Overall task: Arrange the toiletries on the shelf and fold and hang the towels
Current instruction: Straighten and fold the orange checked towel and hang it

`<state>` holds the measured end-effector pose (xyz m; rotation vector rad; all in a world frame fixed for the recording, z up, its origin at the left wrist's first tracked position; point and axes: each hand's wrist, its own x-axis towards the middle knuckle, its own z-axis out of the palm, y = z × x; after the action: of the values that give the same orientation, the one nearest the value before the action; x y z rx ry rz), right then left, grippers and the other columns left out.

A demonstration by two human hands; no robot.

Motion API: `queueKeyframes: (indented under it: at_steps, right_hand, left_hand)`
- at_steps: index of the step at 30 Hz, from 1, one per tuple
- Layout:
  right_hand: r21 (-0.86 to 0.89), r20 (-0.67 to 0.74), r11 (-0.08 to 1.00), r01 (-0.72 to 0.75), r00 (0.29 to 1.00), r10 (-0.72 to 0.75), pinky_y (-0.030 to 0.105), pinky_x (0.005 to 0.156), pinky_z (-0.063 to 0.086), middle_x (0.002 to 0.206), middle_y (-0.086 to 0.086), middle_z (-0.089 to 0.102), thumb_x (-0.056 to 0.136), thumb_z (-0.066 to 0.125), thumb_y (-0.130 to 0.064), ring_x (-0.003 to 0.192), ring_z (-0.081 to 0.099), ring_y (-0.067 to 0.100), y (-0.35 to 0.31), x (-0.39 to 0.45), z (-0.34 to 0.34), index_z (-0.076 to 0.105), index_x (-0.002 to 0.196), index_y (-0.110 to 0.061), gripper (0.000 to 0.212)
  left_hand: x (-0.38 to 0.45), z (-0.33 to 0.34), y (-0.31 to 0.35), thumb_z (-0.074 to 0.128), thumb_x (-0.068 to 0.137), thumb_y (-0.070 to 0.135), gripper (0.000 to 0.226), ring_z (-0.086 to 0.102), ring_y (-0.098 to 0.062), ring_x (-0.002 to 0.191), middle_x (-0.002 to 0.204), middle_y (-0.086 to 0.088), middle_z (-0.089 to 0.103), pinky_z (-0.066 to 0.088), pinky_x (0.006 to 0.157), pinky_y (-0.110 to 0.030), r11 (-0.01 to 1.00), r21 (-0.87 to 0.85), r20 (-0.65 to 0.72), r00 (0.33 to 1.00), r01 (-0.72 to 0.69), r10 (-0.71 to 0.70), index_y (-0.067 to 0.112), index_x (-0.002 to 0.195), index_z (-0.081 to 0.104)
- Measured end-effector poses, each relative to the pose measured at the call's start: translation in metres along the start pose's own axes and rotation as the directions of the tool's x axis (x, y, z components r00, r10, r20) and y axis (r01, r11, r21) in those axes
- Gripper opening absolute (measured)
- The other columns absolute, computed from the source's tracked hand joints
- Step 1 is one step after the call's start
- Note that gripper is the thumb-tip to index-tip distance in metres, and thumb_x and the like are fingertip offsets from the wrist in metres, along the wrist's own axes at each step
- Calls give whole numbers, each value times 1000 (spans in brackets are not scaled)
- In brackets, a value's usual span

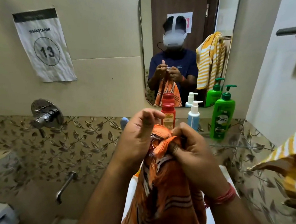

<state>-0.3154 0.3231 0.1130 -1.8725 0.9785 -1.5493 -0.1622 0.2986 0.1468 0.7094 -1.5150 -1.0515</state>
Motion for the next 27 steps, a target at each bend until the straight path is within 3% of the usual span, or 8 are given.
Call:
queueKeyframes:
  at_steps: [4, 8, 12, 17, 23, 25, 27]
  right_hand:
    - [-46, -71, 999, 19, 997, -22, 61, 64, 48, 74, 11, 54, 87, 64, -34, 70, 53, 37, -7, 2, -9, 54, 81, -15, 22]
    - [-76, -59, 997, 18, 998, -23, 60, 64, 48, 74, 9, 54, 86, 65, -29, 70, 53, 35, -9, 2, -12, 54, 81, -16, 19]
    - [-128, -10, 992, -5, 1000, 4, 56, 64, 49, 74, 4, 55, 88, 65, -24, 70, 55, 29, -10, 2, -16, 53, 80, -19, 15]
    - [-157, 37, 987, -23, 999, 29, 51, 65, 53, 76, -5, 58, 89, 67, -21, 69, 58, 18, -13, 2, -16, 52, 79, -23, 18]
    - [-198, -3, 980, -25, 1000, 25, 46, 62, 50, 76, -4, 57, 89, 65, -34, 67, 55, 13, -14, 0, -8, 51, 79, -24, 20]
    - [-162, -9, 986, -40, 999, 39, 50, 62, 50, 71, -4, 55, 87, 62, -43, 66, 55, 18, -15, 0, -6, 50, 77, -25, 24]
    - [-129, -27, 991, -47, 999, 43, 53, 62, 50, 69, -3, 53, 89, 60, -45, 65, 54, 19, -16, -1, -6, 50, 76, -25, 26]
  left_hand:
    - [-4, -13, -4, 69, 76, 60, 50, 74, -21, 92, 99, -6, 76, 58, 80, -35, 976, 191, 149, 980, 104, -134, 20, 108, 68]
    - [-8, -23, -10, 66, 93, 38, 18, 69, -19, 90, 90, 0, 71, 57, 86, -46, 936, 352, 108, 994, -24, -15, 21, 94, 70]
    - [-9, -22, -8, 63, 93, 38, 19, 67, -12, 79, 79, 4, 69, 55, 75, -31, 973, 222, 3, 998, -61, 62, 20, 88, 65]
    - [-11, -13, -4, 53, 90, 34, 20, 67, -17, 80, 80, -2, 67, 56, 73, -30, 986, -156, -70, 995, 60, -71, 18, 84, 62]
    - [-11, 11, -6, 45, 104, 31, 20, 69, -13, 67, 72, 3, 69, 56, 60, -25, 995, -71, -258, 963, 64, -81, 17, 96, 57]
    - [-12, 13, -6, 49, 100, 38, 21, 71, -16, 71, 78, 0, 73, 58, 63, -29, 994, -77, -243, 966, 74, -91, 19, 104, 58]
    - [-13, 13, -7, 57, 87, 49, 39, 75, -21, 82, 89, -5, 76, 61, 75, -37, 990, -82, -138, 982, 117, -127, 17, 110, 61]
